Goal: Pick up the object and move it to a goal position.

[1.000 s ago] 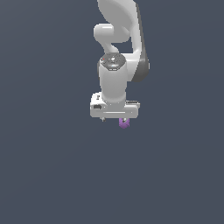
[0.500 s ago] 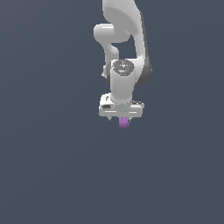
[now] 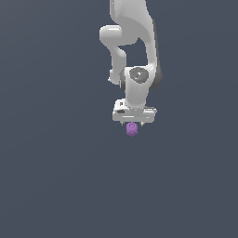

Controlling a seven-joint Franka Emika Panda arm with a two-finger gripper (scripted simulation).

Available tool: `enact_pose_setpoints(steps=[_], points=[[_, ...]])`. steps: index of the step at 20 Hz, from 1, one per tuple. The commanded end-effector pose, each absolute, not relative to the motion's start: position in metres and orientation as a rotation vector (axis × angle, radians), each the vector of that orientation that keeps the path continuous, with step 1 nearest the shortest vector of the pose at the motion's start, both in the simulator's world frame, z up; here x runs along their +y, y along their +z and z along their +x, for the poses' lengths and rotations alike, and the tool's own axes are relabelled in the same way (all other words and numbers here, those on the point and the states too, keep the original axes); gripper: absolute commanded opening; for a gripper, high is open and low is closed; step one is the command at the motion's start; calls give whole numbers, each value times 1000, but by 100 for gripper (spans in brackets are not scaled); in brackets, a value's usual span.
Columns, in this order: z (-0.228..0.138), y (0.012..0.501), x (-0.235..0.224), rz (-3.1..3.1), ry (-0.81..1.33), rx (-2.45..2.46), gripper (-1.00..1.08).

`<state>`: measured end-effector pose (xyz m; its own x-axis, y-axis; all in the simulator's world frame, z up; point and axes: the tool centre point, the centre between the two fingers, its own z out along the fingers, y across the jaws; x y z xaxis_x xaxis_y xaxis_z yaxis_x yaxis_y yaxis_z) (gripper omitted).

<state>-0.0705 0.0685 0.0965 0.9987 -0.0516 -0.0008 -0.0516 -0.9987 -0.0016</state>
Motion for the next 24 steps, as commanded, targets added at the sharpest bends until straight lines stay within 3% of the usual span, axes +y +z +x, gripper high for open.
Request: enact_pose_setpoints(steps=[1, 23, 24], points=[[-76, 93, 71, -3140, 0, 82, 100], [-78, 41, 73, -3140, 0, 82, 100], [-78, 41, 73, -3140, 0, 82, -100]])
